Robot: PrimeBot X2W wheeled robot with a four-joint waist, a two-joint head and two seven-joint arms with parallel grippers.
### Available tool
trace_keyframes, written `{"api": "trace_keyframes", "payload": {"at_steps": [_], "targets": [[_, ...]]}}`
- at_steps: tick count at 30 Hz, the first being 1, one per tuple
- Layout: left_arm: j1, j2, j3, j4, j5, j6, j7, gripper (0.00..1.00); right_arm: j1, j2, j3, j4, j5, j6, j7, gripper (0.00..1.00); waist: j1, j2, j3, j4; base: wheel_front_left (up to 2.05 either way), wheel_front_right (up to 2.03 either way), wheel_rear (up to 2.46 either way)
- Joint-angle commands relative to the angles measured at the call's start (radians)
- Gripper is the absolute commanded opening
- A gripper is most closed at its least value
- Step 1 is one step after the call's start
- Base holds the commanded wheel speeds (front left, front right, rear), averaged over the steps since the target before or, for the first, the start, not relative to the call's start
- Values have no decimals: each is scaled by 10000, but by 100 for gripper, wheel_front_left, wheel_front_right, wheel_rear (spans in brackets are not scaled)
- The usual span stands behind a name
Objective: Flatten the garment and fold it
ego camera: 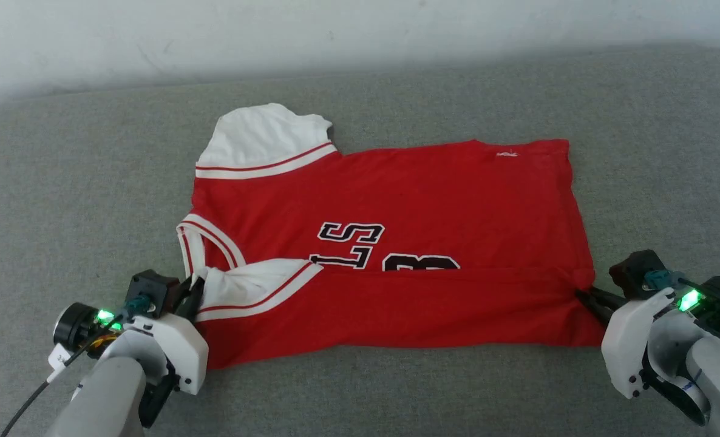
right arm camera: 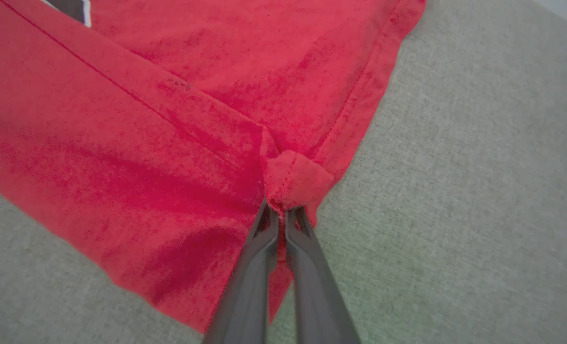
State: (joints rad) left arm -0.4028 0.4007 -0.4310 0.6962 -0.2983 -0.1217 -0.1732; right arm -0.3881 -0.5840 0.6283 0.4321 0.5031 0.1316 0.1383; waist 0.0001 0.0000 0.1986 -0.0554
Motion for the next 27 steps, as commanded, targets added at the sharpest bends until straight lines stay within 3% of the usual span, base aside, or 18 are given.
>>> {"api": "trace_keyframes", "payload": {"at_steps": [1, 2, 3, 4, 5, 6, 7, 8, 13, 16, 21, 27], "targets": [[-43, -100, -231, 417, -28, -53, 39, 0, -155, 55, 133, 120, 123, -9, -63, 0, -1, 0, -39, -23, 0, 0, 0], [-58, -155, -304, 616, -110, -63, -18, 0, -169, 63, 235, 180, 221, -9, -67, 0, -1, 0, -139, -2, 0, 0, 0], [-54, -225, -362, 796, -219, -70, -50, 0, -170, 72, 303, 206, 342, -9, -80, 7, -1, 0, -251, 18, 0, 0, 0], [-56, -272, -434, 932, -304, -75, -100, 0, -167, 68, 330, 232, 440, -9, -101, 27, -1, 0, -385, 41, 0, 0, 0], [-84, -265, -468, 1039, -401, -80, -190, 6, -166, 40, 373, 245, 496, -9, -103, 93, -1, 0, -509, 64, 0, 0, 0], [-114, -247, -539, 1121, -495, -82, -257, 77, -165, -4, 416, 232, 525, -9, -126, 100, -1, 0, -644, 91, 0, 0, 0], [-114, -247, -539, 1121, -495, -82, -257, 77, -165, -4, 416, 232, 525, -9, -126, 100, -1, 0, -644, 91, 0, 0, 0], [-181, -188, -595, 1164, -553, -84, -362, 100, -159, -43, 390, 220, 577, -9, -182, 100, -1, 0, -770, 129, 0, 0, 0], [-759, 116, -722, 1017, -1002, -87, -605, 100, 23, -217, -43, 10, 683, -9, -478, 100, -1, 0, -1312, 386, 0, 0, 0], [-1144, 354, -1018, 571, -1342, -88, -11, 100, 232, -332, -237, -311, 648, -9, -440, 100, -1, 0, -1487, 507, 0, 0, 0], [-1662, 1039, -1630, -536, -2131, -89, 1950, 100, 579, -447, -527, -885, 540, -9, -171, 100, -1, 0, -1646, 621, 0, 0, 0], [-2159, 2056, -2998, -2221, -3722, -89, 5334, 100, 882, -454, -721, -1291, 399, -9, 123, 100, -1, 0, -1658, 682, 0, 0, 0]]}}
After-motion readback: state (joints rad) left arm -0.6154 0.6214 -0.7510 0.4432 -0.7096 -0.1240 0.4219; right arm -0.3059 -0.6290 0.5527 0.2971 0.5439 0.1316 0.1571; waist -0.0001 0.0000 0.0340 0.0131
